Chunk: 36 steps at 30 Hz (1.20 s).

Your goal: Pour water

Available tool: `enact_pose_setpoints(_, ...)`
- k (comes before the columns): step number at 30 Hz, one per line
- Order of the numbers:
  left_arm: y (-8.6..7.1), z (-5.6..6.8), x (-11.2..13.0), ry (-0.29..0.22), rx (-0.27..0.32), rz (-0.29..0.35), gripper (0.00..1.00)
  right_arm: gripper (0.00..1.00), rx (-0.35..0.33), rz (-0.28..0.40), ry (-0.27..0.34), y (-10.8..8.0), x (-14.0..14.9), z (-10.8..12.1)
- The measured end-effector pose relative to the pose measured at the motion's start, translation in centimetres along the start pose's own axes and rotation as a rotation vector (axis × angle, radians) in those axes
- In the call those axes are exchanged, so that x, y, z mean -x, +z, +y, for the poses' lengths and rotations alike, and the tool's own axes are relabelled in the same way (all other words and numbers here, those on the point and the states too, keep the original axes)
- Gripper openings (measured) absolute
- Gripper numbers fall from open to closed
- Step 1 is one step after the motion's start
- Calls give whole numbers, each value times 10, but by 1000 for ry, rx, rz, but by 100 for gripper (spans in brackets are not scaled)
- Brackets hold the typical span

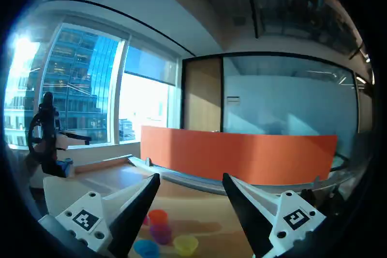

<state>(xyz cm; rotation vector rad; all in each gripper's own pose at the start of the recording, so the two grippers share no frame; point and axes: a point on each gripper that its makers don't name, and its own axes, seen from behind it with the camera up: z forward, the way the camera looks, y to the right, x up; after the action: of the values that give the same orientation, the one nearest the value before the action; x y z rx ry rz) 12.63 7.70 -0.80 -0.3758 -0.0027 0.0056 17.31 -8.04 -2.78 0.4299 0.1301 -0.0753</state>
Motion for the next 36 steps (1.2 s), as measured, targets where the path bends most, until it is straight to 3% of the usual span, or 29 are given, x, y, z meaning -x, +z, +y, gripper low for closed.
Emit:
enact_pose_setpoints(5, 0, 21, -2, -12, 87, 0, 98, 100, -90, 12, 17, -2, -8, -19)
enact_pose_setpoints(11, 1, 36, 2, -27, 165, -13, 99, 100, -168, 11, 15, -4, -9, -35)
enact_pose_setpoints(23, 1, 42, 16, 34, 215, -50, 99, 100, -243, -45, -34, 3, 12, -50)
enact_pose_setpoints(36, 7, 49, 49, 89, 258, -122, 99, 100, -318, -139, -99, 3, 47, -63)
